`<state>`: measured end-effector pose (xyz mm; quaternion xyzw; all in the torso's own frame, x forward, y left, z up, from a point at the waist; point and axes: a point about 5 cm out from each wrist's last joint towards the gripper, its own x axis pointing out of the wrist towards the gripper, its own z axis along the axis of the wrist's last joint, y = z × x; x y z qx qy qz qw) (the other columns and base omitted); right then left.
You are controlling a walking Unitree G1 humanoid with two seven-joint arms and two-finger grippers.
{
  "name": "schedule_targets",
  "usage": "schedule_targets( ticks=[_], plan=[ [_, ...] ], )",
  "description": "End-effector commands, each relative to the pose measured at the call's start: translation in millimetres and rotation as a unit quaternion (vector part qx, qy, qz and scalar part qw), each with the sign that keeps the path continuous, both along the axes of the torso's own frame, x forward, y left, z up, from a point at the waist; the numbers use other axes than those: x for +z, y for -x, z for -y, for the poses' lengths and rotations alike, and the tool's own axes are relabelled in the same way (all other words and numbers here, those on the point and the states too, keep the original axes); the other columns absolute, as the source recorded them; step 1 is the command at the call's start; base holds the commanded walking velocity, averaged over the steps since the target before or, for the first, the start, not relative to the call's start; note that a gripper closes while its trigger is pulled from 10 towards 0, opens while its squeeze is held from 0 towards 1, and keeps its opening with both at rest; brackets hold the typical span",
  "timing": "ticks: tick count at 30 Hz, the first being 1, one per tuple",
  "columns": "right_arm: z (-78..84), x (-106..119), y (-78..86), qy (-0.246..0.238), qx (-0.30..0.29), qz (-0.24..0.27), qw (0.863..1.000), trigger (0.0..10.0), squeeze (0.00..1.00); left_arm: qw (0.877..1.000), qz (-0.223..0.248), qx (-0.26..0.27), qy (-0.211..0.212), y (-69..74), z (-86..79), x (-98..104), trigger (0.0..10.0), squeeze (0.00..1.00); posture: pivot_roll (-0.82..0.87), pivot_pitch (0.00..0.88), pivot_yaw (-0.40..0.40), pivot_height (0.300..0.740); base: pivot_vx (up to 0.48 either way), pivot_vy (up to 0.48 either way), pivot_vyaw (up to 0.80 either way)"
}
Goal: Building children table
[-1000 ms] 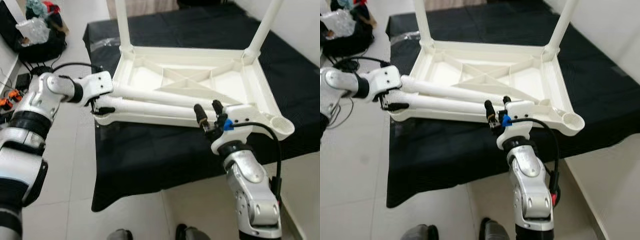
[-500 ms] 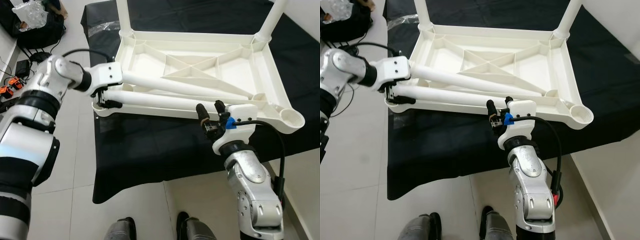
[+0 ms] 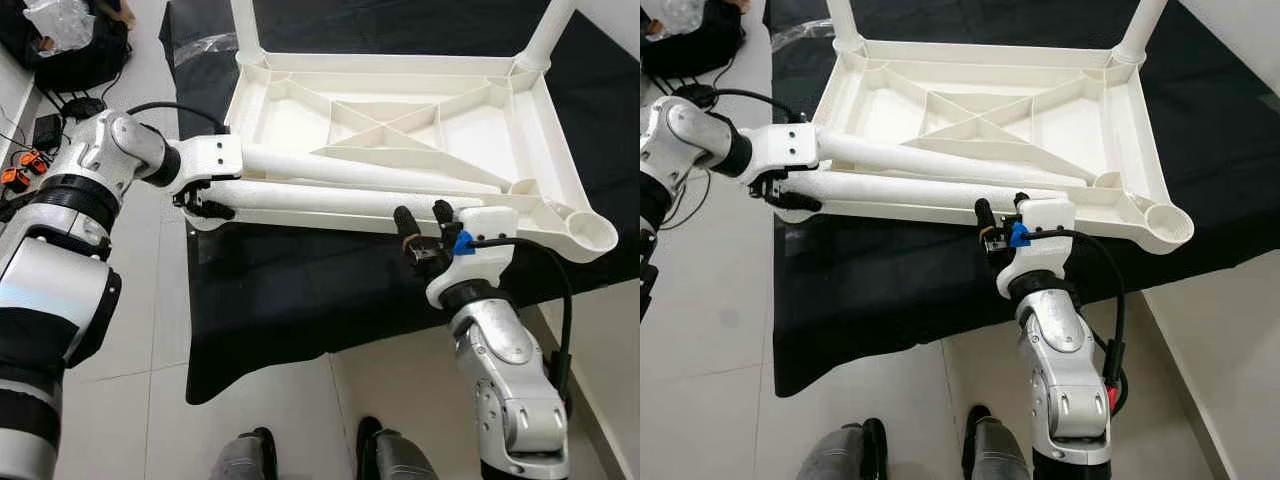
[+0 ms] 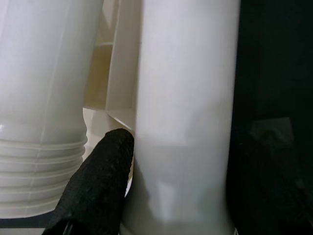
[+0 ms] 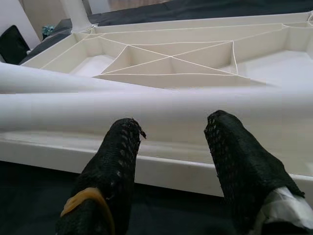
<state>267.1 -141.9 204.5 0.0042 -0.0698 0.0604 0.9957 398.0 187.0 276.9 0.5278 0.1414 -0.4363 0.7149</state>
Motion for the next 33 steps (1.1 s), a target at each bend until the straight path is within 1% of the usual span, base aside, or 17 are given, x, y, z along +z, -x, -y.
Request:
schedule_targets(
  ticks=[1, 7, 9, 11, 13, 16, 18, 23, 24, 28, 31, 32, 33],
  plan=[
    [0.2, 0, 2.1, -0.001, -0.001, -0.002, 1.000, 10.0, 0.00, 1.000, -0.023, 0.018, -0.011, 0.7, -6.7, -11, 0.0, 0.00, 0.06, 0.321, 0.042, 0.740, 0.000, 0.000, 0.00],
    [-1.5, 0, 1.3, 0.001, 0.000, -0.005, 1.000, 10.0, 0.00, 1.000, -0.016, 0.020, -0.008, 0.3, -7.6, -7, 0.0, 0.00, 0.06, 0.317, 0.040, 0.740, 0.000, 0.000, 0.00],
    [-2.1, -1, 0.8, 0.002, 0.000, -0.005, 1.000, 10.0, 0.00, 1.000, -0.008, 0.021, -0.002, -0.2, -7.5, -3, 0.0, 0.00, 0.06, 0.317, 0.040, 0.740, 0.000, 0.000, 0.00],
    [-2.3, 0, -0.1, 0.002, -0.001, -0.004, 1.000, 10.0, 0.00, 1.000, 0.011, 0.020, 0.010, -1.5, -5.0, 4, 0.0, 0.00, 0.06, 0.309, 0.038, 0.740, 0.000, 0.000, 0.00],
    [-2.3, 0, -0.3, 0.002, -0.001, -0.004, 1.000, 10.0, 0.00, 1.000, 0.016, 0.019, 0.013, -1.8, -4.4, 5, 0.0, 0.00, 0.06, 0.309, 0.038, 0.740, 0.000, 0.000, 0.00],
    [-3.1, 0, -1.8, 0.002, 0.000, -0.001, 1.000, 10.0, 0.00, 0.999, 0.030, 0.010, 0.031, -2.3, 0.0, 14, 0.0, 0.00, 0.06, 0.301, 0.040, 0.740, 0.000, 0.000, 0.00],
    [-3.7, 0, -3.0, 0.001, 0.001, 0.000, 1.000, 10.0, 0.00, 0.998, 0.033, 0.004, 0.050, -2.5, 3.6, 19, 0.0, 0.00, 0.07, 0.292, 0.033, 0.740, 0.000, 0.000, 0.00],
    [-5.7, 0, -5.1, 0.001, 0.005, 0.001, 1.000, 10.0, 0.00, 0.998, 0.044, 0.001, 0.054, -3.1, 6.4, 22, 0.0, 0.00, 0.07, 0.284, 0.033, 0.740, 0.000, 0.000, 0.00],
    [-6.0, 0, -5.6, 0.001, 0.005, 0.001, 1.000, 10.0, 0.00, 0.997, 0.052, 0.000, 0.061, -3.7, 8.1, 24, 0.0, 0.00, 0.06, 0.276, 0.035, 0.740, 0.000, 0.000, 0.00],
    [-5.9, 0, -6.0, 0.001, 0.005, 0.002, 1.000, 10.0, 0.00, 0.996, 0.060, -0.001, 0.067, -4.1, 10.1, 27, 0.0, 0.00, 0.06, 0.276, 0.035, 0.740, 0.000, 0.000, 0.00],
    [-5.8, 0, -7.4, 0.001, 0.003, 0.004, 1.000, 10.0, 0.00, 0.990, 0.104, 0.003, 0.099, -6.5, 16.7, 43, 0.0, 0.00, 0.06, 0.264, 0.036, 0.740, 0.000, 0.000, 0.00],
    [-5.8, 0, -7.4, 0.001, 0.003, 0.004, 1.000, 10.0, 0.00, 0.990, 0.104, 0.003, 0.099, -6.5, 16.7, 43, 0.0, 0.00, 0.06, 0.264, 0.036, 0.740, 0.000, 0.000, 0.00],
    [-6.0, 0, -8.0, 0.000, 0.003, 0.006, 1.000, 10.0, 0.00, 0.986, 0.118, 0.005, 0.118, -7.0, 19.0, 49, 0.0, 0.00, 0.06, 0.259, 0.037, 0.740, 0.000, 0.000, 0.00]
  ],
)
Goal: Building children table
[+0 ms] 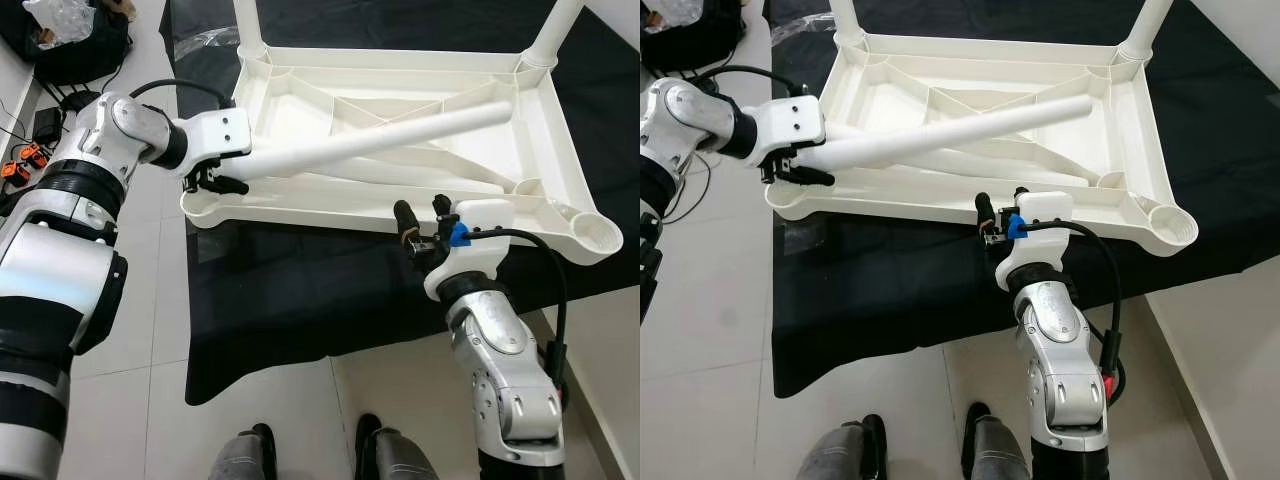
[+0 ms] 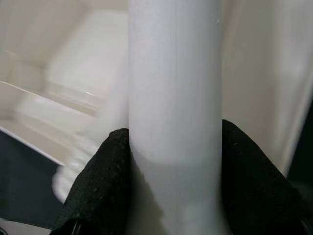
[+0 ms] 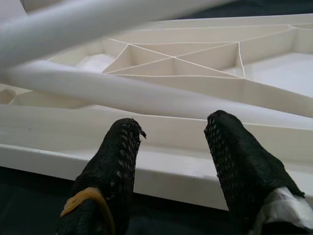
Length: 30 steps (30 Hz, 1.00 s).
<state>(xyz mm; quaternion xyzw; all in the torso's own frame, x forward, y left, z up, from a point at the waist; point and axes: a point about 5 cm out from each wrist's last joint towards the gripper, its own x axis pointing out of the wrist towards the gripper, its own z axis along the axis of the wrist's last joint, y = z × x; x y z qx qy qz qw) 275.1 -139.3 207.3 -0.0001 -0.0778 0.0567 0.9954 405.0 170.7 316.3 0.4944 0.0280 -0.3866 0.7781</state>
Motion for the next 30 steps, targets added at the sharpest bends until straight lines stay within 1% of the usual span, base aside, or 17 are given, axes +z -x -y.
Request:
schedule_targets(
  ticks=[1, 2, 5, 6, 8, 11, 13, 16, 17, 18, 20, 22, 23, 26, 27, 29, 30],
  plan=[
    [-3.5, -2, -0.5, -0.005, 0.007, 0.000, 1.000, 10.0, 0.00, 0.999, 0.031, 0.000, 0.032, -0.5, 4.2, 15, 2.2, 0.00, 0.06, 0.259, 0.037, 0.740, 0.000, 0.000, 0.00],
    [-3.8, -1, -1.2, -0.007, 0.007, 0.002, 1.000, 10.0, 0.00, 0.998, 0.044, 0.001, 0.050, -0.7, 5.8, 20, 10.0, 0.00, 0.06, 0.258, 0.037, 0.740, 0.000, 0.000, 0.00],
    [-4.0, 0, -2.0, -0.008, 0.007, 0.004, 1.000, 10.0, 0.00, 0.996, 0.056, 0.002, 0.067, -0.9, 7.2, 25, 10.0, 0.00, 0.06, 0.258, 0.037, 0.740, 0.000, 0.000, 0.00],
    [-4.0, 0, -3.9, -0.010, 0.007, 0.005, 1.000, 10.0, 0.00, 0.994, 0.071, 0.003, 0.078, -1.0, 8.0, 28, 10.0, 0.00, 0.06, 0.252, 0.032, 0.740, 0.000, 0.000, 0.00],
    [-4.0, 0, -4.4, -0.010, 0.007, 0.005, 1.000, 10.0, 0.00, 0.994, 0.075, 0.004, 0.080, -1.0, 8.2, 29, 10.0, 0.00, 0.06, 0.252, 0.032, 0.740, 0.000, 0.000, 0.00],
    [-5.3, 1, -6.9, -0.013, 0.010, 0.006, 1.000, 10.0, 0.00, 0.989, 0.100, 0.013, 0.106, -1.4, 7.4, 34, 10.0, 0.00, 0.07, 0.242, 0.028, 0.740, 0.000, 0.000, 0.00],
    [-5.8, 1, -7.5, -0.014, 0.011, 0.007, 1.000, 10.0, 0.00, 0.988, 0.106, 0.015, 0.111, -1.5, 7.0, 35, 10.0, 0.00, 0.07, 0.242, 0.028, 0.740, 0.000, 0.000, 0.00],
    [-9.9, 11, -12.7, -0.057, 0.037, 0.021, 0.997, 10.0, 0.00, 0.967, 0.164, 0.038, 0.190, -0.9, 0.3, 46, 10.0, 0.00, 0.06, 0.228, 0.026, 0.740, 0.000, 0.000, 0.00],
    [-9.9, 11, -12.7, -0.057, 0.037, 0.021, 0.997, 10.0, 0.00, 0.967, 0.164, 0.038, 0.190, -0.9, 0.3, 46, 10.0, 0.00, 0.06, 0.228, 0.026, 0.740, 0.000, 0.000, 0.00],
    [-10.5, 12, -13.9, -0.063, 0.041, 0.023, 0.997, 10.0, 0.00, 0.963, 0.171, 0.038, 0.205, -0.3, -0.7, 46, 10.0, 0.00, 0.06, 0.228, 0.026, 0.740, 0.000, 0.000, 0.00],
    [-11.0, 14, -16.8, -0.067, 0.050, 0.024, 0.996, 10.0, 0.00, 0.958, 0.177, 0.032, 0.224, 0.6, -1.3, 44, 10.0, 0.00, 0.05, 0.219, 0.022, 0.740, 0.000, 0.000, 0.00],
    [-11.2, 19, -23.7, -0.085, 0.072, 0.030, 0.993, 10.0, 0.00, 0.951, 0.192, 0.008, 0.243, 4.5, 2.3, 33, 10.0, 0.00, 0.05, 0.205, 0.003, 0.740, 0.000, 0.000, 0.00],
    [-11.2, 19, -23.7, -0.085, 0.072, 0.030, 0.993, 10.0, 0.00, 0.951, 0.192, 0.008, 0.243, 4.5, 2.3, 33, 10.0, 0.00, 0.05, 0.205, 0.003, 0.740, 0.000, 0.000, 0.00],
    [-11.9, 26, -33.2, -0.107, 0.104, 0.038, 0.988, 10.0, 0.00, 0.938, 0.182, -0.036, 0.294, 18.9, 18.7, 9, 10.0, 0.00, 0.05, 0.187, -0.015, 0.740, 0.000, 0.000, 0.00],
    [-11.9, 26, -33.2, -0.107, 0.104, 0.038, 0.988, 10.0, 0.00, 0.938, 0.182, -0.036, 0.294, 18.9, 18.7, 9, 10.0, 0.00, 0.05, 0.187, -0.015, 0.740, 0.000, 0.000, 0.00],
    [-12.6, 31, -37.0, -0.117, 0.121, 0.045, 0.985, 10.0, 0.00, 0.929, 0.167, -0.047, 0.328, 31.6, 28.0, -3, 10.0, 0.00, 0.06, 0.179, -0.018, 0.740, 0.000, 0.000, 0.00],
    [-12.6, 31, -37.0, -0.117, 0.121, 0.045, 0.985, 10.0, 0.00, 0.929, 0.167, -0.047, 0.328, 31.6, 28.0, -3, 10.0, 0.00, 0.06, 0.179, -0.018, 0.740, 0.000, 0.000, 0.00]
  ],
)
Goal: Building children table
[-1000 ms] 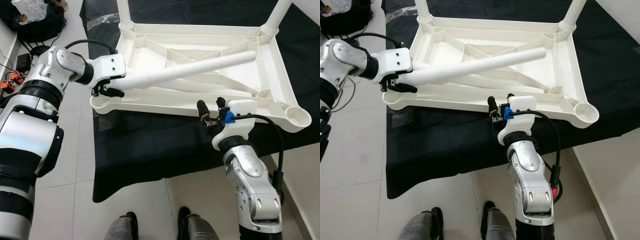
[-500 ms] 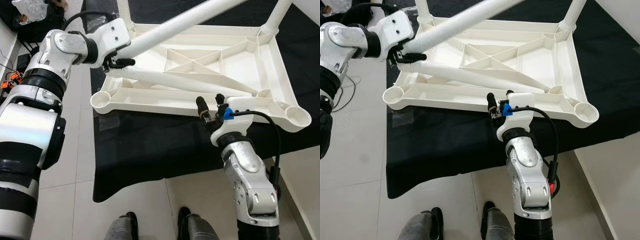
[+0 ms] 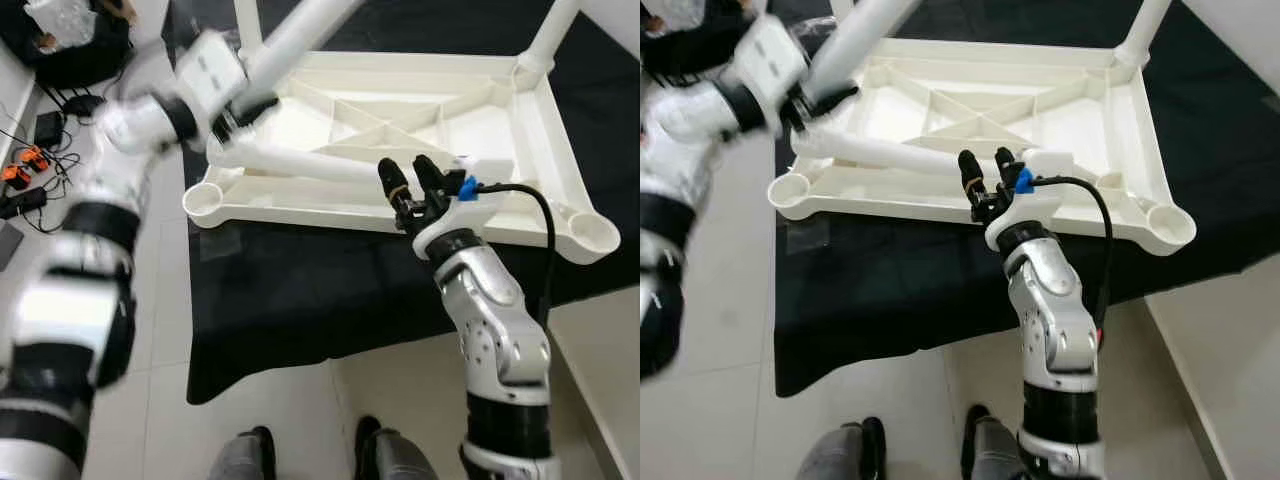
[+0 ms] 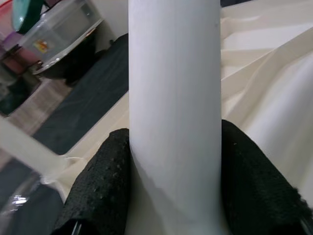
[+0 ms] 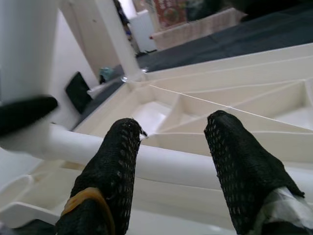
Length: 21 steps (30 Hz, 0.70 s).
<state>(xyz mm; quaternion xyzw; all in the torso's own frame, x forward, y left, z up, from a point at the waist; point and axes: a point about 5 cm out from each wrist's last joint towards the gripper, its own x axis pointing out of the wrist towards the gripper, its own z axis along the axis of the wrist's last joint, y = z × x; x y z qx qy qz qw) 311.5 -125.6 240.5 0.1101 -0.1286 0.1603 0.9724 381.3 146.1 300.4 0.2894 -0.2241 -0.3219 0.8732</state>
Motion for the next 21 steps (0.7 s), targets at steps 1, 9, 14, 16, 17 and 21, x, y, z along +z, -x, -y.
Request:
schedule_targets(
  ticks=[1, 9, 14, 16, 17, 21],
  plan=[
    [1.0, -1, -1.9, -0.015, 0.015, 0.002, 1.000, 10.0, 0.00, 0.999, 0.016, -0.020, 0.038, 13.1, 6.3, 9, 10.0, 0.00, 0.06, 0.179, -0.018, 0.740, 0.000, 0.000, 0.00],
    [-4.4, 3, -3.1, -0.033, 0.125, 0.012, 0.992, 10.0, 1.00, 0.995, 0.025, 0.000, 0.096, 54.3, 19.7, -22, 10.0, 0.00, 0.05, 0.166, -0.032, 0.740, 0.000, 0.000, 0.00],
    [-1.9, -5, -0.8, -0.033, 0.185, -0.015, 0.982, 10.0, 1.00, 0.990, 0.016, 0.026, 0.134, 67.7, 18.4, -26, 10.0, 0.00, 0.04, 0.158, -0.039, 0.740, 0.000, 0.000, 0.00],
    [0.4, -9, 1.9, -0.037, 0.212, -0.024, 0.976, 10.0, 0.00, 0.989, 0.010, 0.031, 0.146, 72.8, 19.2, -28, 10.0, 0.00, 0.04, 0.157, -0.044, 0.740, 0.000, 0.000, 0.00],
    [3.3, -13, 3.5, -0.041, 0.228, -0.032, 0.972, 10.0, 0.00, 0.987, 0.004, 0.035, 0.157, 76.6, 20.1, -30, 10.0, 0.00, 0.04, 0.158, -0.045, 0.740, 0.000, 0.000, 0.00],
    [13.0, -15, 4.9, -0.083, 0.252, -0.039, 0.963, 10.0, 0.00, 0.983, -0.027, 0.042, 0.177, 91.8, 26.2, -37, 10.0, 0.00, 0.03, 0.162, -0.051, 0.740, 0.000, 0.000, 0.00]
  ],
)
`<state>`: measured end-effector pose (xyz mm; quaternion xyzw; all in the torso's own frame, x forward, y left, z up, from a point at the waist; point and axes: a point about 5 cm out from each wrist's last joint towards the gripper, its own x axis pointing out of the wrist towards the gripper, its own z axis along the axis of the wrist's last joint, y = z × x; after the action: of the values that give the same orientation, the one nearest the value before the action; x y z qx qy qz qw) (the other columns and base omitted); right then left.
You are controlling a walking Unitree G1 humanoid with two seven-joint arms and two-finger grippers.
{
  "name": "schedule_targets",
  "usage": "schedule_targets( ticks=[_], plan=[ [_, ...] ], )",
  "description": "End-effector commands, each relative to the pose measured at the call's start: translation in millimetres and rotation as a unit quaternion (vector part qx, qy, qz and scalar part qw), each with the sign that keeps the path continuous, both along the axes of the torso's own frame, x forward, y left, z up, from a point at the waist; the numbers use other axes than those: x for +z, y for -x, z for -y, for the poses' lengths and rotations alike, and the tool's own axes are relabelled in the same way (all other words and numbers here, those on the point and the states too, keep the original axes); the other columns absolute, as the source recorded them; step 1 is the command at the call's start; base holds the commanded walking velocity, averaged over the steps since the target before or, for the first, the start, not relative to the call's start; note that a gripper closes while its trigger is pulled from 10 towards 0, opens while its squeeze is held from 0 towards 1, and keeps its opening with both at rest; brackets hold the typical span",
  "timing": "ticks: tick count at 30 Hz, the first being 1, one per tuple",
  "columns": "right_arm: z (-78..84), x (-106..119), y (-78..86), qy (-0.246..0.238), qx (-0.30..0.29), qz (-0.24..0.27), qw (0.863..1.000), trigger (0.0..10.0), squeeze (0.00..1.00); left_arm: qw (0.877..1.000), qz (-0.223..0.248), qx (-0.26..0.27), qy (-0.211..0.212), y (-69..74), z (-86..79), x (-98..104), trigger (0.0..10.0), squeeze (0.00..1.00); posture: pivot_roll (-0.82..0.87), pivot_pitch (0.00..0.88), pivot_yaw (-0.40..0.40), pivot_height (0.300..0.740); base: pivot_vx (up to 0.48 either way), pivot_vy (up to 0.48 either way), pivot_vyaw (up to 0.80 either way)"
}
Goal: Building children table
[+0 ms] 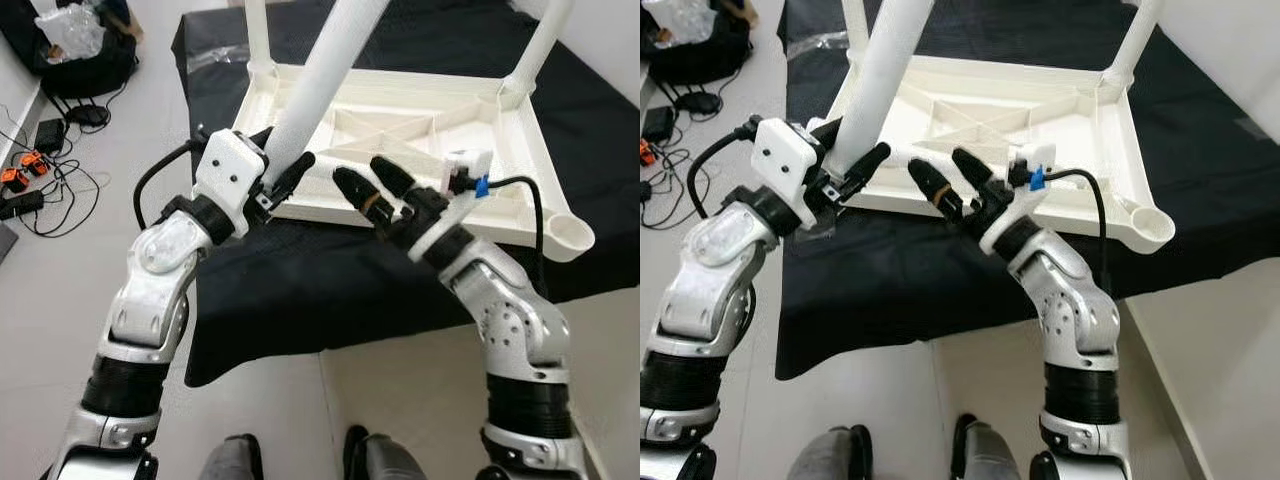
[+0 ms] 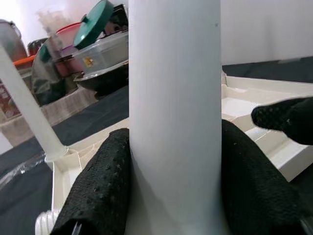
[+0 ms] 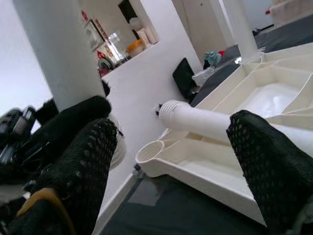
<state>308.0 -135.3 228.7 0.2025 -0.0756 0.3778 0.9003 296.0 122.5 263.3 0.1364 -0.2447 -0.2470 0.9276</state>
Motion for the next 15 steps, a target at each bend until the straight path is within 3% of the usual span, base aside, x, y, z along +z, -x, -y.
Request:
schedule_targets(
  ticks=[1, 2, 5, 6, 11, 12, 15],
  plan=[
    [3.2, -3, 1.4, -0.020, 0.011, -0.011, 1.000, 10.0, 0.00, 1.000, -0.005, -0.001, 0.005, 6.5, 2.7, 0, 10.0, 0.00, 0.03, 0.162, -0.051, 0.740, 0.000, 0.000, 0.00],
    [5.4, -2, 1.3, -0.031, 0.013, -0.009, 0.999, 10.0, 0.00, 1.000, -0.012, -0.003, 0.004, 12.5, 6.0, -3, 10.0, 0.00, 0.03, 0.162, -0.052, 0.740, 0.000, 0.000, 0.00],
    [5.4, -2, 1.3, -0.031, 0.013, -0.009, 0.999, 10.0, 0.00, 1.000, -0.012, -0.003, 0.004, 12.5, 6.0, -3, 10.0, 0.00, 0.03, 0.162, -0.052, 0.740, 0.000, 0.000, 0.00],
    [6.6, 5, 0.4, -0.044, 0.005, 0.006, 0.999, 10.0, 0.00, 0.999, -0.038, -0.013, 0.015, 22.6, 13.3, -12, 10.0, 0.00, 0.03, 0.168, -0.052, 0.740, 0.000, 0.000, 0.00],
    [6.0, 11, -0.2, -0.052, 0.000, 0.018, 0.998, 10.0, 0.00, 0.998, -0.053, -0.020, 0.020, 29.2, 18.2, -18, 10.0, 0.00, 0.03, 0.168, -0.052, 0.740, 0.000, 0.000, 0.00],
    [5.4, 20, -1.4, -0.057, -0.001, 0.038, 0.998, 10.0, 0.00, 0.997, -0.071, -0.021, 0.021, 37.8, 22.8, -25, 10.0, 0.00, 0.03, 0.168, -0.058, 0.740, 0.000, 0.000, 0.00],
    [5.5, 23, -1.6, -0.058, 0.002, 0.045, 0.997, 10.0, 0.00, 0.997, -0.078, -0.018, 0.023, 40.1, 23.8, -27, 10.0, 0.00, 0.02, 0.166, -0.061, 0.740, 0.000, 0.000, 0.00]
  ],
)
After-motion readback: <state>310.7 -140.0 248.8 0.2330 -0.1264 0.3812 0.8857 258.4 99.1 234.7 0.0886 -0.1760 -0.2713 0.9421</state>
